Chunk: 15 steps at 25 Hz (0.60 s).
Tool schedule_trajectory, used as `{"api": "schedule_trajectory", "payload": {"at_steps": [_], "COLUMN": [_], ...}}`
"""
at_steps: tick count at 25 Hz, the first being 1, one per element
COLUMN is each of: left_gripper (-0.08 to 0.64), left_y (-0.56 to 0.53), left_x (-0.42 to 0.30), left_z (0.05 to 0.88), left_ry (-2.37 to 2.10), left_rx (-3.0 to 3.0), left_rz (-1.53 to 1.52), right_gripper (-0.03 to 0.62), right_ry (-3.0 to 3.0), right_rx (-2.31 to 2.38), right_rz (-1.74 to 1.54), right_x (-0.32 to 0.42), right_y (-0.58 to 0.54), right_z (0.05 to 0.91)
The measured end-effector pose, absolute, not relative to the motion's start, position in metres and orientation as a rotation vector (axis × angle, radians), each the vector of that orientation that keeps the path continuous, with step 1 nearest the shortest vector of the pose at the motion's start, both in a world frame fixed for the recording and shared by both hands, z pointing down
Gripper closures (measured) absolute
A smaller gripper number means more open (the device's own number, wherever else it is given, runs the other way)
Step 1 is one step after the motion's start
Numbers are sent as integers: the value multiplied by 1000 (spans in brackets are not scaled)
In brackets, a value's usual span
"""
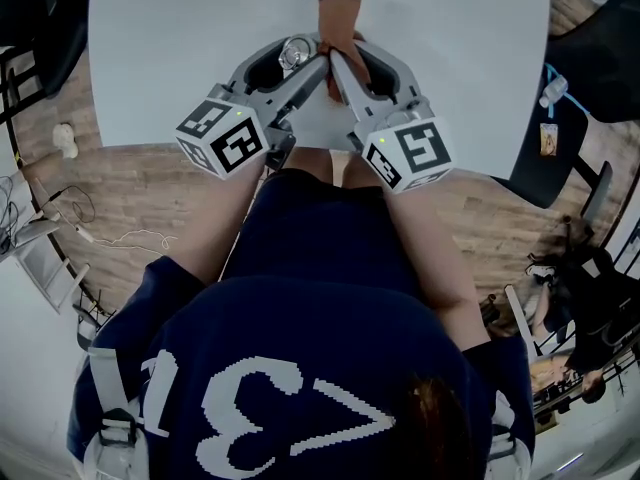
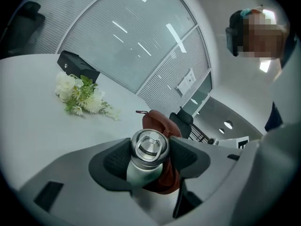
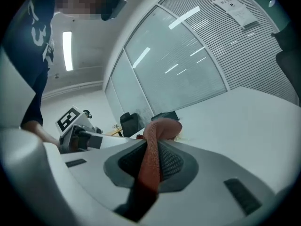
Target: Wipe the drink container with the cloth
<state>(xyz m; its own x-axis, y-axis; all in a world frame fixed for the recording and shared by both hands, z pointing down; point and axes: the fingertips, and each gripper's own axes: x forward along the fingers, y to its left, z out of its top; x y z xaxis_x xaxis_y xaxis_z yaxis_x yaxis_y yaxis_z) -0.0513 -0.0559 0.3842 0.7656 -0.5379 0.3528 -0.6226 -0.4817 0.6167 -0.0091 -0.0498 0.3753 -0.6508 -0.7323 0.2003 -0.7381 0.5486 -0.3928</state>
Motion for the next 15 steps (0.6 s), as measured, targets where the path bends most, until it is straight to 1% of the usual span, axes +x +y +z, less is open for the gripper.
{"api": "schedule_trajectory", "payload": {"at_steps": [5, 11, 15], "left_gripper": [295, 295, 295], "left_y": [-54, -56, -56], "left_x": [-53, -60, -61], "left_z": [385, 386, 387], "left_ry": [-875, -883, -900], "left_rx": [2163, 2111, 2093], "left_rz": [119, 72, 56], "right_gripper": [520, 520, 520], "right_ry": [-2661, -2401, -2406], "right_rx": [1333, 1340, 1335], "right_rz": [662, 613, 626], "right_x": [3, 31, 30], "right_y": [-48, -45, -44], "right_z": [395, 449, 448]}}
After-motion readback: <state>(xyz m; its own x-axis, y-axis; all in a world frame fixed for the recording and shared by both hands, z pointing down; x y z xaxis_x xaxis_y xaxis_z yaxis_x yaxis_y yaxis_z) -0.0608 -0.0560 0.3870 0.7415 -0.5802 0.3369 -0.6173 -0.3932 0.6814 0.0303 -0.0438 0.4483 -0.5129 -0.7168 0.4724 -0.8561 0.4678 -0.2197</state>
